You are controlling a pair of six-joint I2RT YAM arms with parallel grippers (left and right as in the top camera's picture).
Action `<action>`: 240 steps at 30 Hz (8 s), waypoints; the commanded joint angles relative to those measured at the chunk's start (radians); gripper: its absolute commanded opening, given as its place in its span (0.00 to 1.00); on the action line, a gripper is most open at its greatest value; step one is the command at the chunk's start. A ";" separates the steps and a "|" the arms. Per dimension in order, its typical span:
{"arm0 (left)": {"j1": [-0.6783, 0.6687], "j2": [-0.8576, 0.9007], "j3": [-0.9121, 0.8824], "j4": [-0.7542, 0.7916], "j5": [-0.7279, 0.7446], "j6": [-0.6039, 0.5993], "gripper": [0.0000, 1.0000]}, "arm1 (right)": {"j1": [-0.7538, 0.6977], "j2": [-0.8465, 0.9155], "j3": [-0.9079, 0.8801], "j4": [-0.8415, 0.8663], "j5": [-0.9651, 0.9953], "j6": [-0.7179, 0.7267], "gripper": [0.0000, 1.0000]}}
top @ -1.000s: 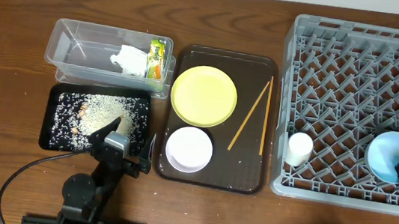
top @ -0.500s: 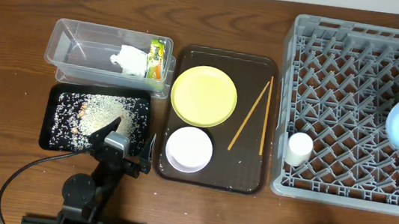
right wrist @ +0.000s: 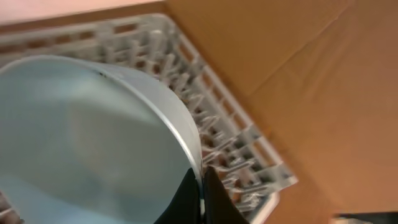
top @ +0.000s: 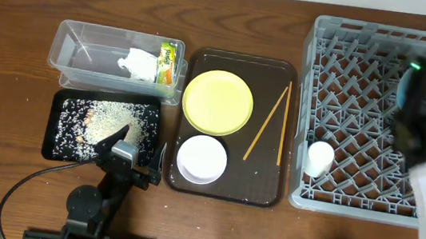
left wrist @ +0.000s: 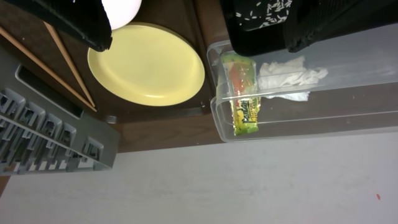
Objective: Sort waste into correct bins and load items into the dishwasher rack
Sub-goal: 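Reach the right gripper to the white bowl on the brown tray, then carry the white bowl with the right gripper into the dish rack, then grasp the yellow plate on the brown tray with the right gripper, then stand the yellow plate upright in the back of the dish rack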
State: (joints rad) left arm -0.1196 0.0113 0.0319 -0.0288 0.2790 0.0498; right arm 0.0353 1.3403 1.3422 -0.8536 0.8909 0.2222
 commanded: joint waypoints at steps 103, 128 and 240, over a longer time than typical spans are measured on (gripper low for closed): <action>-0.003 -0.007 -0.028 -0.014 0.008 0.002 0.91 | -0.155 0.378 0.134 -0.283 0.377 0.266 0.01; -0.003 -0.007 -0.028 -0.014 0.008 0.002 0.91 | -0.021 0.573 0.138 -0.244 0.219 0.095 0.40; -0.003 -0.007 -0.028 -0.014 0.008 0.002 0.91 | 0.188 0.434 0.215 0.498 0.143 -0.489 0.60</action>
State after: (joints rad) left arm -0.1196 0.0109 0.0319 -0.0288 0.2790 0.0498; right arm 0.1898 1.9110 1.5520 -0.3428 1.1652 -0.2970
